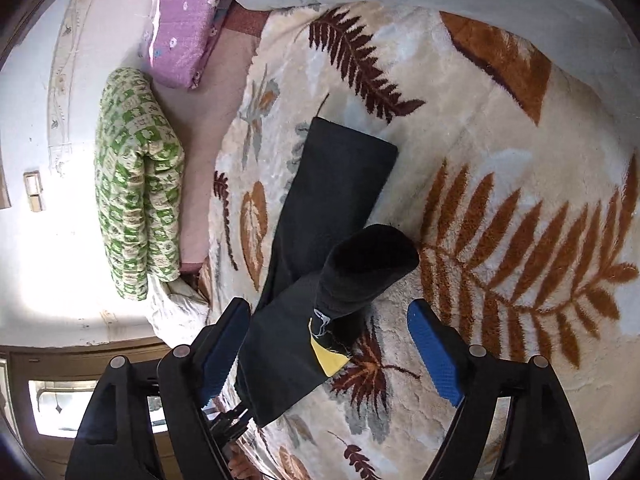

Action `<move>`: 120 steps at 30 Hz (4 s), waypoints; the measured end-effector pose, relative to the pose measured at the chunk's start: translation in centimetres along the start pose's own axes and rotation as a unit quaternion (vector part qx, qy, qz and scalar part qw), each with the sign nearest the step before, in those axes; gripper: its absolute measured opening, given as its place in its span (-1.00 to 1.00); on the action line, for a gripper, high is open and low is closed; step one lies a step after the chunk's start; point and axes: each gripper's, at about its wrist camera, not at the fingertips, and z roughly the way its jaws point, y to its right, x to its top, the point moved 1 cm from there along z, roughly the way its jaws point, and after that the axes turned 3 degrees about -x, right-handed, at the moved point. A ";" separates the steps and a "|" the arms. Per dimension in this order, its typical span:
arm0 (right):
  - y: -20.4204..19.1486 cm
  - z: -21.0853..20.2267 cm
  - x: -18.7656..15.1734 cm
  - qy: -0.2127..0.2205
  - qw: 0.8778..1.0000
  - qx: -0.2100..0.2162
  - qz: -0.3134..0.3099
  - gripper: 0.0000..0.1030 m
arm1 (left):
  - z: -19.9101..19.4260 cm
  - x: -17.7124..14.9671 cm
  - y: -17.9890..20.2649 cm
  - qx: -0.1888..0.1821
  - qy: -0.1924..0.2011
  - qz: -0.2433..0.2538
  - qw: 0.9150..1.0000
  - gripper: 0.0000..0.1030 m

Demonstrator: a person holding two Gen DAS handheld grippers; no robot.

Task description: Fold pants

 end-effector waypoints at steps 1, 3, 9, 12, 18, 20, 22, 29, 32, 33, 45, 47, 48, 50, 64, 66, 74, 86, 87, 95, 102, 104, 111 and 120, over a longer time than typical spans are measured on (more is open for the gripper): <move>-0.2 0.5 0.0 -0.003 1.000 -0.008 0.002 0.61 | 0.0 0.0 0.0 0.000 0.002 0.002 1.000 0.02; -0.5 1.5 0.0 -0.003 1.000 -0.025 0.005 0.61 | -0.3 -0.1 0.0 -0.001 0.012 0.004 1.000 0.01; -1.2 2.6 -0.5 0.021 0.998 -0.045 -0.047 -0.85 | -1.2 -0.3 0.2 0.009 0.047 -0.006 0.999 -0.43; -2.3 2.0 -0.8 0.041 0.995 -0.038 -0.081 -0.93 | -1.5 0.1 -0.5 -0.005 0.054 -0.026 0.998 -0.52; -9.6 0.9 -0.1 0.081 0.983 0.019 -0.163 -0.93 | -3.2 0.7 -1.4 -0.042 0.082 -0.062 0.994 -0.54; -12.2 0.2 0.2 0.112 0.972 0.056 -0.199 -0.93 | -3.0 0.6 -1.3 -0.032 0.082 -0.057 0.994 -0.54; -13.2 0.2 0.5 0.130 0.962 0.077 -0.227 -0.93 | -2.6 0.4 -1.2 -0.015 0.083 -0.050 0.995 -0.54; -5.4 5.5 3.6 0.107 0.969 -0.027 -0.221 -0.89 | -0.9 -0.1 -1.3 0.012 0.071 -0.033 0.997 -0.53; -2.5 5.7 4.1 0.082 0.976 -0.025 -0.202 -0.83 | -1.0 0.0 -1.1 0.011 0.068 -0.027 0.997 -0.53; -2.1 5.8 4.2 0.075 0.977 -0.022 -0.197 -0.76 | -1.0 0.1 -1.0 0.009 0.066 -0.026 0.997 -0.53; -2.1 6.1 5.8 0.062 0.988 0.000 -0.138 -0.21 | -1.2 0.9 -1.6 -0.041 0.047 -0.052 0.997 -0.48; -2.7 6.3 5.5 0.060 0.986 -0.031 -0.151 -0.78 | -1.4 0.9 -1.8 -0.052 0.045 -0.066 0.995 -0.58; -2.9 6.2 5.3 0.060 0.986 -0.032 -0.153 -0.91 | -1.7 1.0 -1.9 -0.059 0.049 -0.071 0.995 -0.66; -3.8 5.4 4.9 0.070 0.984 -0.029 -0.158 -0.91 | -2.3 1.1 -2.0 -0.077 0.055 -0.080 0.992 -0.77; -11.8 3.4 3.8 0.084 0.975 0.016 -0.205 -0.92 | -1.9 0.4 -4.1 -0.082 0.013 -0.069 0.994 -0.25; -11.3 3.6 3.8 0.083 0.977 0.014 -0.196 -0.91 | -1.8 -0.2 -4.1 -0.079 0.009 -0.054 0.995 -0.04; -9.1 4.1 4.6 0.083 0.982 -0.003 -0.167 -0.89 | -1.3 -1.5 -1.0 -0.056 0.015 0.001 0.998 -0.59; -11.5 3.5 4.6 0.095 0.981 0.018 -0.168 -0.91 | -5.6 3.1 -0.5 -0.152 0.077 -0.091 0.981 -0.86; -12.1 3.7 4.8 0.095 0.981 0.021 -0.165 -0.91 | -5.9 3.5 -0.3 -0.144 0.084 -0.091 0.982 -0.86; -14.9 1.6 6.3 0.136 0.968 0.127 -0.171 -0.91 | -5.9 2.5 -0.8 -0.094 0.128 -0.041 0.986 -0.85; -5.4 6.0 7.6 0.097 0.988 0.025 -0.119 -0.91 | -0.5 0.5 -3.5 -0.038 0.063 -0.037 0.997 -0.84; -3.7 6.7 7.5 0.091 0.989 0.003 -0.120 -0.91 | -0.7 0.5 -3.8 -0.047 0.063 -0.046 0.996 -0.84; -1.8 7.3 7.2 0.077 0.986 -0.025 -0.143 -0.84 | -0.8 0.0 -2.5 -0.007 0.064 -0.017 0.998 -0.75; -1.7 5.2 6.7 0.059 0.983 -0.040 -0.172 -0.77 | -0.5 0.1 -2.4 -0.001 0.061 -0.029 0.998 -0.70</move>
